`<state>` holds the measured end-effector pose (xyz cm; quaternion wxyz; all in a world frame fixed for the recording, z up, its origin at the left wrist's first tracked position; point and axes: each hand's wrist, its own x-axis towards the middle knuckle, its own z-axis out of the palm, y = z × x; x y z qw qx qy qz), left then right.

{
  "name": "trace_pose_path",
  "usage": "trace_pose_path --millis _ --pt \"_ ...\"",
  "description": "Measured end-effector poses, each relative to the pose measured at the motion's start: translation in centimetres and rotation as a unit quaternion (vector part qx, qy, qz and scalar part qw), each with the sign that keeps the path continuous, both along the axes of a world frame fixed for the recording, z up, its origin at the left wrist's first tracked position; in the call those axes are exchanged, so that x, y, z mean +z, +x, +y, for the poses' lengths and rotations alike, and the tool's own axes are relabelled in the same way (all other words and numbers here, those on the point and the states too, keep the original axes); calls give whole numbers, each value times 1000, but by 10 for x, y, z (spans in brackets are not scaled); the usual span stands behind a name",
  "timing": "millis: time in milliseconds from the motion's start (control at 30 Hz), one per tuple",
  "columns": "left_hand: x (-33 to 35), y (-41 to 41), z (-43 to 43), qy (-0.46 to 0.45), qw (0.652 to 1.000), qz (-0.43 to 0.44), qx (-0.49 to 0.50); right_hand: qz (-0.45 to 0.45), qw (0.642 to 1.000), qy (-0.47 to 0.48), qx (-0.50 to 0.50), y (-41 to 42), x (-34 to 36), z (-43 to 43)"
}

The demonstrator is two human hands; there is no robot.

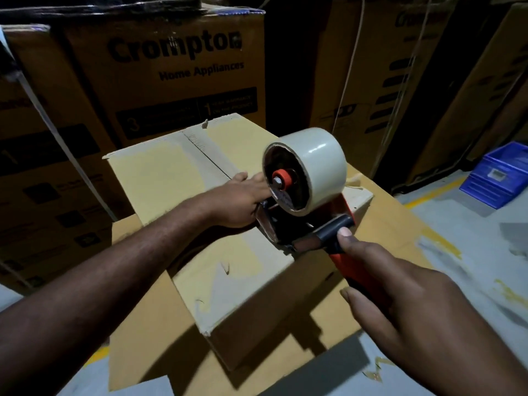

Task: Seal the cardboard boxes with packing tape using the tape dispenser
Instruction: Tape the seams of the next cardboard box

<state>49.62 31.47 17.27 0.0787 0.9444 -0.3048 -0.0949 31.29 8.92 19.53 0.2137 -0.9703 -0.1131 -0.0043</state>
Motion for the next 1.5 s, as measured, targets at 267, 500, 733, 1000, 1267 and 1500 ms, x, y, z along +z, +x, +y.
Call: trace_pose_path --millis 267,500,733,1000,1267,1500 --pt "4 -7 11 -81 995 26 58 -56 998 21 14 6 -9 9" --pt "7 -71 17 -45 968 141 203 -77 994 67 49 15 -11 -18" --pt "-31 -86 1 -22 963 -21 268 -70 987 101 108 21 -23 -29" --pt "-27 -95 -6 -64 957 -24 281 -96 983 114 110 7 -37 -36" --pt "-19 -102 -14 -73 956 -6 284 -94 985 90 116 -13 -42 -51" --pt "-16 -102 -16 -136 971 8 195 -38 991 87 99 -30 -40 -62"
